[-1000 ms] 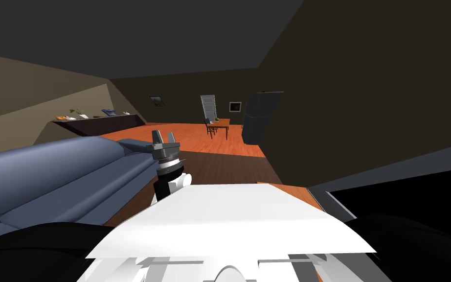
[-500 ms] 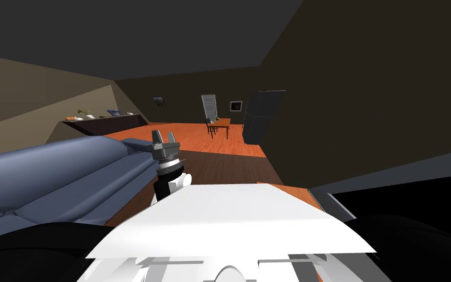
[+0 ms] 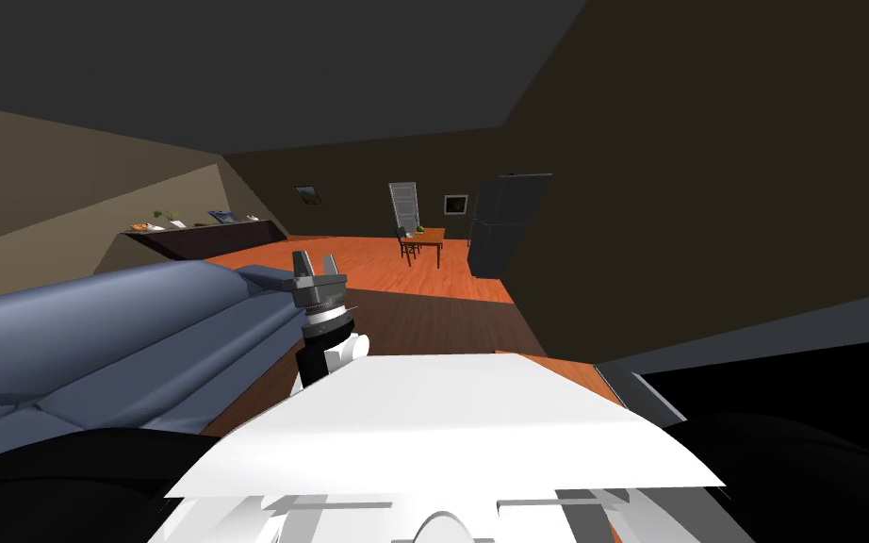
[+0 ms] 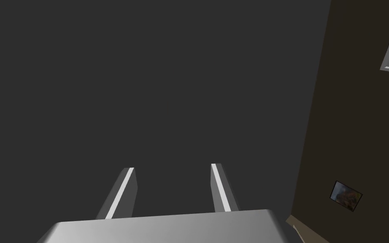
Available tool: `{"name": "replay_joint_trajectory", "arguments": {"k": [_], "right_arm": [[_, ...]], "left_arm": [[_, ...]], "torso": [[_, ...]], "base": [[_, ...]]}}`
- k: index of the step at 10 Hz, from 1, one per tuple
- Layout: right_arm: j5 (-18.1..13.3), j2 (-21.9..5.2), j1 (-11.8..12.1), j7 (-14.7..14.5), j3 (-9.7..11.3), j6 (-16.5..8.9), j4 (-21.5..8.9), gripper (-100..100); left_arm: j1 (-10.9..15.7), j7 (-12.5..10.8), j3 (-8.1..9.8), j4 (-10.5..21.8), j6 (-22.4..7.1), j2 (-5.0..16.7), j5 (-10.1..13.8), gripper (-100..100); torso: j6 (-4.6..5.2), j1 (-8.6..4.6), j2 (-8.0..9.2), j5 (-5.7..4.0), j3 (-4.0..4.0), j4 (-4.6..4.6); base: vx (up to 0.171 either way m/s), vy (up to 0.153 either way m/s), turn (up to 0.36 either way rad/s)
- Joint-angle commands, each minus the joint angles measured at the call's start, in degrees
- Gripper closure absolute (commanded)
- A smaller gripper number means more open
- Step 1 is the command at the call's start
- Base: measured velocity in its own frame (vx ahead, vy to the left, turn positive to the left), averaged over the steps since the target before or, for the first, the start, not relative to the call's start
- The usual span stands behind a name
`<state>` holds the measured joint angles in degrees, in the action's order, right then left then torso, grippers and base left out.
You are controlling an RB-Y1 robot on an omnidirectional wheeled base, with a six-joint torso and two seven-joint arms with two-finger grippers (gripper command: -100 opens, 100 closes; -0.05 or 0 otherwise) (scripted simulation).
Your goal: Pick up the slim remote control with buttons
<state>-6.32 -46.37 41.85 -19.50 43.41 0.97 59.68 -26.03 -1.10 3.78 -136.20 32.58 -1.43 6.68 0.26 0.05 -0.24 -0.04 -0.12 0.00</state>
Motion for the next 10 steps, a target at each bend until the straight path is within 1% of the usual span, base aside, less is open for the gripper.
{"name": "replay_joint_trajectory", "arguments": {"k": [1, 3, 4, 5, 6, 8, 9, 10], "right_arm": [[0.0, 0.0, 0.0, 0.0, 0.0, 0.0, 0.0, 100], [0.0, 0.0, 0.0, 0.0, 0.0, 0.0, 0.0, 100], [0.0, 0.0, 0.0, 0.0, 0.0, 0.0, 0.0, 0], [0.5, -1.8, 1.1, 0.2, -0.1, 0.4, 1.5, 100], [0.6, -2.4, 1.4, 0.2, -0.1, 0.5, 2.0, 100], [1.1, -4.8, 2.8, 0.3, -0.2, 0.8, 4.0, 100], [1.0, -4.3, 2.6, 0.4, -0.2, 0.6, 3.8, 100], [1.1, -4.5, 2.6, 0.4, -0.2, 0.7, 3.8, 0]], "left_arm": [[0.0, 0.0, 0.00, 0.0, 0.0, 0.0, 0.0, 0], [0.0, 0.0, 0.00, 0.0, 0.0, 0.0, 0.0, 0], [0.0, 0.0, 0.00, 0.0, 0.0, 0.0, 0.0, 0], [0.0, 0.0, 0.00, 0.0, 0.0, 0.0, 0.0, 0], [0.0, 0.0, 0.00, 0.0, 0.0, 0.0, 0.0, 0], [0.0, 0.0, 0.00, 0.0, 0.0, 0.0, 0.0, 0], [0.0, 0.0, 0.00, 0.0, 0.0, 0.0, 0.0, 0], [0.0, 0.0, 0.00, 0.0, 0.0, 0.0, 0.0, 0]], "torso": [[0.00, 0.00, 0.00, 0.00, 0.00, 0.00], [-0.01, 0.00, 0.00, -0.01, 0.00, -0.01], [-0.02, 0.00, 0.00, -0.02, -0.01, -0.01], [-0.02, 0.00, -0.01, -0.02, -0.01, -0.01], [0.00, -0.04, -0.02, 0.02, -0.02, -0.03], [-0.02, 0.00, -0.03, 0.02, -0.03, -0.03], [-0.01, 0.05, -0.06, 0.03, -0.05, -0.04], [-0.03, 0.06, -0.05, 0.00, -0.04, -0.02]], "base": [[0.000, 0.000, 0.000], [0.000, 0.000, 0.000], [0.000, 0.000, 0.000], [0.007, -0.013, -0.034], [0.009, -0.009, -0.031], [0.010, 0.001, -0.034], [0.007, 0.004, -0.010], [0.000, 0.000, 0.000]]}}
